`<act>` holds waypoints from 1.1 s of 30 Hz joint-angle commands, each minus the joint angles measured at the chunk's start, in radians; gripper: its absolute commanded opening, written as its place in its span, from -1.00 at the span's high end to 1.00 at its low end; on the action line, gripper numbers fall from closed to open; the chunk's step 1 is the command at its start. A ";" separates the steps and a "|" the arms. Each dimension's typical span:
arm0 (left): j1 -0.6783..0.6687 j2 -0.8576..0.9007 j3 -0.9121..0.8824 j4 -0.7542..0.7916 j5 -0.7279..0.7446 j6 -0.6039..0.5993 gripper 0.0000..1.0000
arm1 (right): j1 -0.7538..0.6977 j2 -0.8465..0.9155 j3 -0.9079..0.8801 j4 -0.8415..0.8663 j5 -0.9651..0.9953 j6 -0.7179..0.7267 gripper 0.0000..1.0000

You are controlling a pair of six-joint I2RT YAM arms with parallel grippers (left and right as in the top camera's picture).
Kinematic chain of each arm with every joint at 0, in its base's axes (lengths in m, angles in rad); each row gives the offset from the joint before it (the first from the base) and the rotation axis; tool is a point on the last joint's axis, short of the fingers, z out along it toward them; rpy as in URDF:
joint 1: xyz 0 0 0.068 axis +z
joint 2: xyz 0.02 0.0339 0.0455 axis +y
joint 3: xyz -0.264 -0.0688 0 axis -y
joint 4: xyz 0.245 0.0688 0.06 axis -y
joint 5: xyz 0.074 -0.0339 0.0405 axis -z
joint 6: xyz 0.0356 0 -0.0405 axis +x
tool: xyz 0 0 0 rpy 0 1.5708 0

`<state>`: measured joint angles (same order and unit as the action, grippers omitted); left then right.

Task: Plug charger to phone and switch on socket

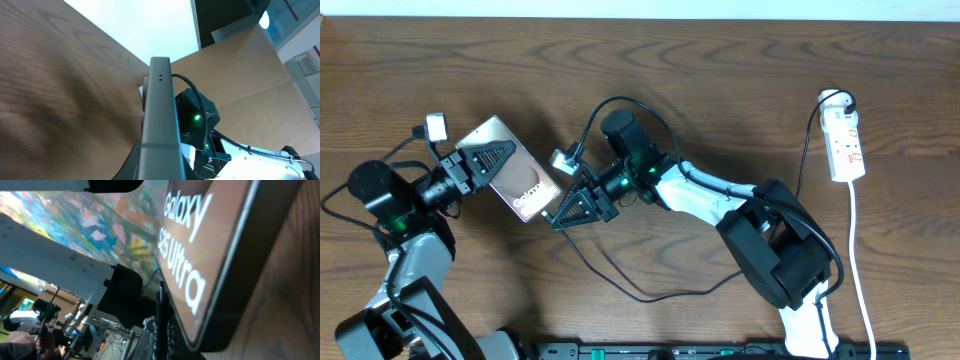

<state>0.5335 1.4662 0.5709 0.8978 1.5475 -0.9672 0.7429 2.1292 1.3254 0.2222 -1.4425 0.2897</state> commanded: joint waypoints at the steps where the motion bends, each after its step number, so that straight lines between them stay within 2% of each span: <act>1: -0.003 0.000 0.009 0.003 0.024 0.006 0.85 | -0.004 0.003 0.002 0.002 0.012 0.025 0.98; 33: -0.003 0.000 0.009 0.003 0.025 0.006 0.85 | -0.026 0.003 0.002 0.036 0.039 0.073 0.97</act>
<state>0.5339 1.4662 0.5709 0.8967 1.5375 -0.9672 0.7326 2.1292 1.3254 0.2512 -1.4208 0.3489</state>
